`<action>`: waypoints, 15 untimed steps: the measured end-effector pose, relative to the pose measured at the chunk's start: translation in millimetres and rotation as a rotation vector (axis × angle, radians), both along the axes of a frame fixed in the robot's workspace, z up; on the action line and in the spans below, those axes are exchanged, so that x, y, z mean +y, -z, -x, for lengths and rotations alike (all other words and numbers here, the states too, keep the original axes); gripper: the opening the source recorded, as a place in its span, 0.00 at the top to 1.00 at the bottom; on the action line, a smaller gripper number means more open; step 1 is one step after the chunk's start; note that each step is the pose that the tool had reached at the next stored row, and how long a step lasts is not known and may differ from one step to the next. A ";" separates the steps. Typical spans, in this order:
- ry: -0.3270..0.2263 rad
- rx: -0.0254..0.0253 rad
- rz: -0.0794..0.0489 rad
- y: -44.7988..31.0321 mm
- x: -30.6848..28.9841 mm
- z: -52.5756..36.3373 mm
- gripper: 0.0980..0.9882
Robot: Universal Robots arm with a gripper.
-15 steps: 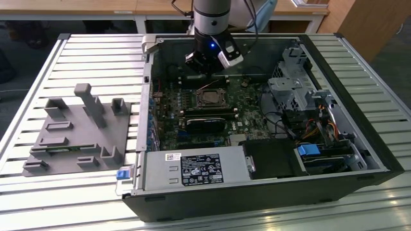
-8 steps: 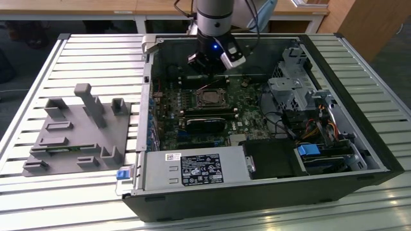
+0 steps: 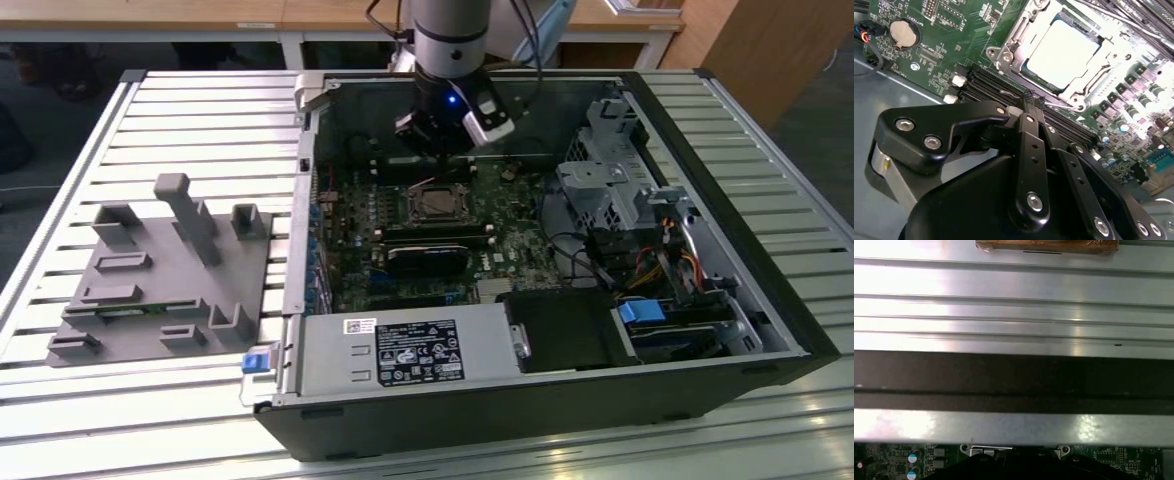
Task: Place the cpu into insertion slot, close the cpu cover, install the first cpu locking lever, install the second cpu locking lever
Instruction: 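Install the first cpu locking lever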
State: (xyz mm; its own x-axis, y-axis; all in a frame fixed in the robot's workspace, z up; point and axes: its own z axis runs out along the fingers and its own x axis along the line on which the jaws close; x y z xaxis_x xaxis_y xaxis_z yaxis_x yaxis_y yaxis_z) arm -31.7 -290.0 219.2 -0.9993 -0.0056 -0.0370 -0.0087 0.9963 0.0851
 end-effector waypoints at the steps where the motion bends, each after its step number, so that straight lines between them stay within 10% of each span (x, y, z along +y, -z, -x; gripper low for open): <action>1: 0.000 0.0000 0.000 0.7 0.3 -0.8 0.99; 15: 0.000 0.0005 0.000 12.7 2.9 -8.9 0.99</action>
State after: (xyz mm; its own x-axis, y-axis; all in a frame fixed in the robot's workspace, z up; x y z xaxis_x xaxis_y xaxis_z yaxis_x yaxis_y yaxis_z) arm -22.8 -287.1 206.5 -0.9993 -0.0056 -0.0365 -0.0087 0.9963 0.0849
